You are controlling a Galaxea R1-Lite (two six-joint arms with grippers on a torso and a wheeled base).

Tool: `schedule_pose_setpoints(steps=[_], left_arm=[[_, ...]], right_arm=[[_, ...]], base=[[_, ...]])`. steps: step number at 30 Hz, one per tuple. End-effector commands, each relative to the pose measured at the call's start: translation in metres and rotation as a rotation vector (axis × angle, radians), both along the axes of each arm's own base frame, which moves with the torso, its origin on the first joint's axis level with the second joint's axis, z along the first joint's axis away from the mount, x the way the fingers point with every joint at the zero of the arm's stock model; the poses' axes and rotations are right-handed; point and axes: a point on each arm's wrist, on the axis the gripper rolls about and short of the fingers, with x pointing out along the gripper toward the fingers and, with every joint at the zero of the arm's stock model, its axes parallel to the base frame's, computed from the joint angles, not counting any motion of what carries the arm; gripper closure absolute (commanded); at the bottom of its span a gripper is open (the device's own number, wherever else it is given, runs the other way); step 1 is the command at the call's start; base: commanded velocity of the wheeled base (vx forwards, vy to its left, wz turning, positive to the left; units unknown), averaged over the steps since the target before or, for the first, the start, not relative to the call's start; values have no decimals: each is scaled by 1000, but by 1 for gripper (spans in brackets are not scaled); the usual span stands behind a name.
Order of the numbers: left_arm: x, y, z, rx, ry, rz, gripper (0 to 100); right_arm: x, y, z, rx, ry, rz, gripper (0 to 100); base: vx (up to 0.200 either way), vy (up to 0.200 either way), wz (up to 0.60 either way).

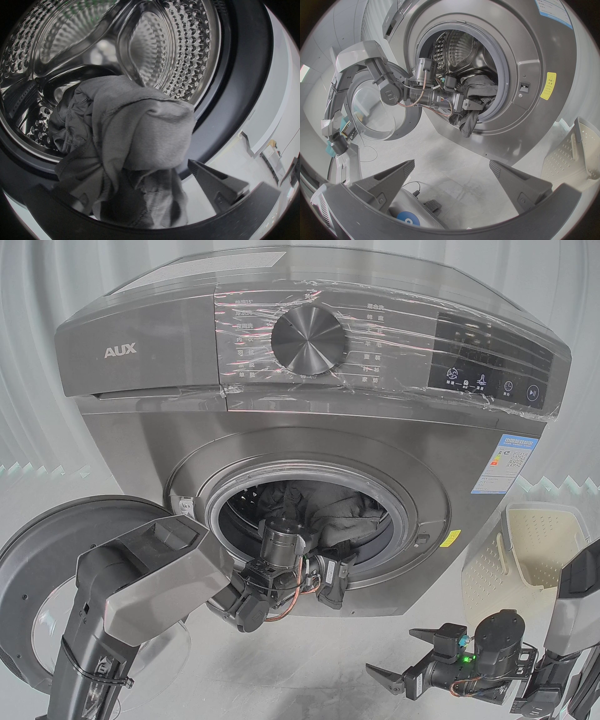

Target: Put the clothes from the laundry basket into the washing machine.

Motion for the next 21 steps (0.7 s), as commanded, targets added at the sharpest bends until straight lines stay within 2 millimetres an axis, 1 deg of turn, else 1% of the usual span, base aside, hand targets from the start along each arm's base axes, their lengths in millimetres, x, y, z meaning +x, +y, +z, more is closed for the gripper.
schedule_pose_setpoints(steps=[1,6,9,11,12,13,15,16,17,20,21], left_arm=[[7,2,-15,22,3,12,100],[11,4,-10,14,-16,21,100],[19,2,6,-27,-73,38,100],[30,5,19,-60,-126,70,100],[32,5,23,-67,-140,79,100],[40,5,34,-95,-184,103,100],[52,10,47,-129,-238,142,100],[52,10,47,-129,-238,142,100],[62,13,52,-152,-271,172,100],[73,15,60,-183,-319,204,100],[81,18,61,-195,-341,229,100]], right_arm=[[-1,-2,-1,-7,7,0,0],[-1,-1,-1,-4,4,0,0],[-1,-1,0,-3,3,2,0],[0,0,0,-1,2,2,0],[0,0,0,-1,2,2,0],[0,0,0,-1,2,2,0],[0,0,0,0,3,1,0],[0,0,0,0,3,1,0],[0,0,0,0,3,1,0],[0,0,0,0,3,1,0],[0,0,-1,-1,4,1,0]], base=[[0,0,0],[0,0,0],[0,0,0],[0,0,0],[0,0,0],[0,0,0],[0,0,0],[0,0,0],[0,0,0],[0,0,0],[0,0,0]])
